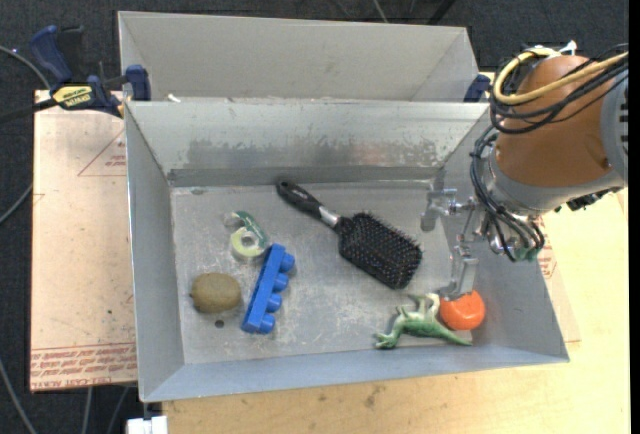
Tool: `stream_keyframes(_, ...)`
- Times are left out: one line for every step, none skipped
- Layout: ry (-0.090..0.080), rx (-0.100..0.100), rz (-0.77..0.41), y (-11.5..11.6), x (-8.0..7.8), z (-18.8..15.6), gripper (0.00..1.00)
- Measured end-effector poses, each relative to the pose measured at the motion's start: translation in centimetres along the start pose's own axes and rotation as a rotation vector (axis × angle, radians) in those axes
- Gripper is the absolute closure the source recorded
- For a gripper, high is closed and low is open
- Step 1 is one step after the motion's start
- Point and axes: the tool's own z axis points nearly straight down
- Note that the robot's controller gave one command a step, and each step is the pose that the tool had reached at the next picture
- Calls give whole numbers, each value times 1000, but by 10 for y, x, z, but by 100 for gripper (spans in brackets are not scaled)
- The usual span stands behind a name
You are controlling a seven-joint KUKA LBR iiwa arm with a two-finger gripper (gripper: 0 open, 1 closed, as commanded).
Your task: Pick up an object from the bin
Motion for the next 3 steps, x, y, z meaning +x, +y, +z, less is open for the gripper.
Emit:
stream_keyframes(-8, 1, -3, 0, -1, -5, 0)
stream_keyframes(-13, 0, 94, 23, -18, 46, 0)
stream_keyframes(-6, -1, 141, 65, -32, 49, 0)
